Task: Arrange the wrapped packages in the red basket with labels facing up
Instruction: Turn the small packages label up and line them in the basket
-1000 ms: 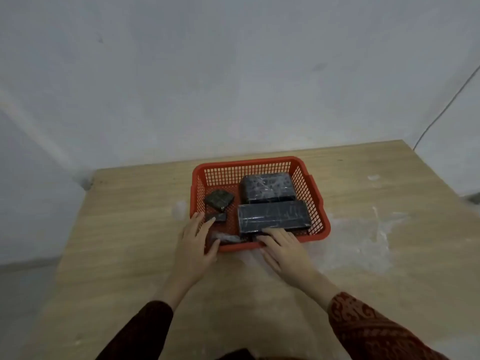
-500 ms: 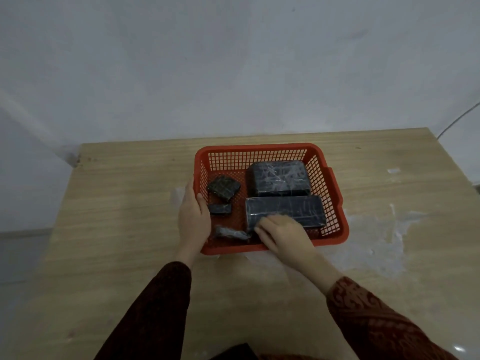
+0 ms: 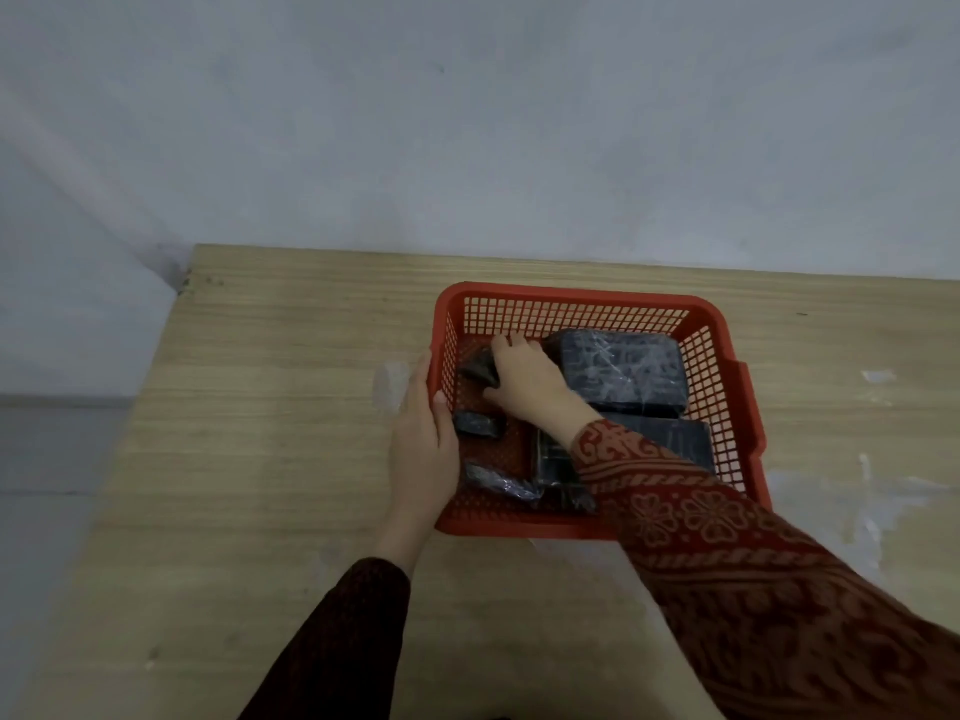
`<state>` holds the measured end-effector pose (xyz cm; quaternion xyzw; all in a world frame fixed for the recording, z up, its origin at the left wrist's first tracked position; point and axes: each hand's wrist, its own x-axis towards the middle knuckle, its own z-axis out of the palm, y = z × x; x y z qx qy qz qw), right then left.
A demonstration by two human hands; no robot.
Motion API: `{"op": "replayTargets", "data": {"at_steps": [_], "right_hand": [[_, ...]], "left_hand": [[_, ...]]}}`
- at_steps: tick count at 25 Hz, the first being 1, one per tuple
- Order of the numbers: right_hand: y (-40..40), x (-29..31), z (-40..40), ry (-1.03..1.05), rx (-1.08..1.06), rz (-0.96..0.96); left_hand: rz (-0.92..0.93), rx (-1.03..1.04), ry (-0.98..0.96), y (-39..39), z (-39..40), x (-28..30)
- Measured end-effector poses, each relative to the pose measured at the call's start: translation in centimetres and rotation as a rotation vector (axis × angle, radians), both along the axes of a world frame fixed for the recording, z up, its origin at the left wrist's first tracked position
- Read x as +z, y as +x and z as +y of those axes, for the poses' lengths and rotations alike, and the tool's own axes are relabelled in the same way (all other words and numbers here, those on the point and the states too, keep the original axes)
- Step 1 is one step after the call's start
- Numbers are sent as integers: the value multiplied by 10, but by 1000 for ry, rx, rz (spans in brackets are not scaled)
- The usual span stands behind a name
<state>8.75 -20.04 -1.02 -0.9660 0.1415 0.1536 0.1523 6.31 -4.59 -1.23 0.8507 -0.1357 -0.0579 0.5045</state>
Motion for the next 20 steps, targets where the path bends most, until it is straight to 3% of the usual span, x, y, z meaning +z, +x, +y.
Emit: {"op": "replayTargets", "data": {"at_steps": [3, 6, 13, 17, 20], "right_hand": [[12, 14, -25, 295, 14, 42], [26, 17, -43, 401, 26, 110], [19, -5, -39, 332, 105, -149], [19, -15, -39, 24, 197, -105], [16, -9, -33, 34, 248, -51]], "left_hand": [[13, -7, -17, 2, 2, -3], [9, -9, -30, 3, 2, -4], [13, -6, -12, 4, 0, -1], [1, -2, 4, 4, -1, -2], [-7, -8, 1, 4, 0, -2]]}}
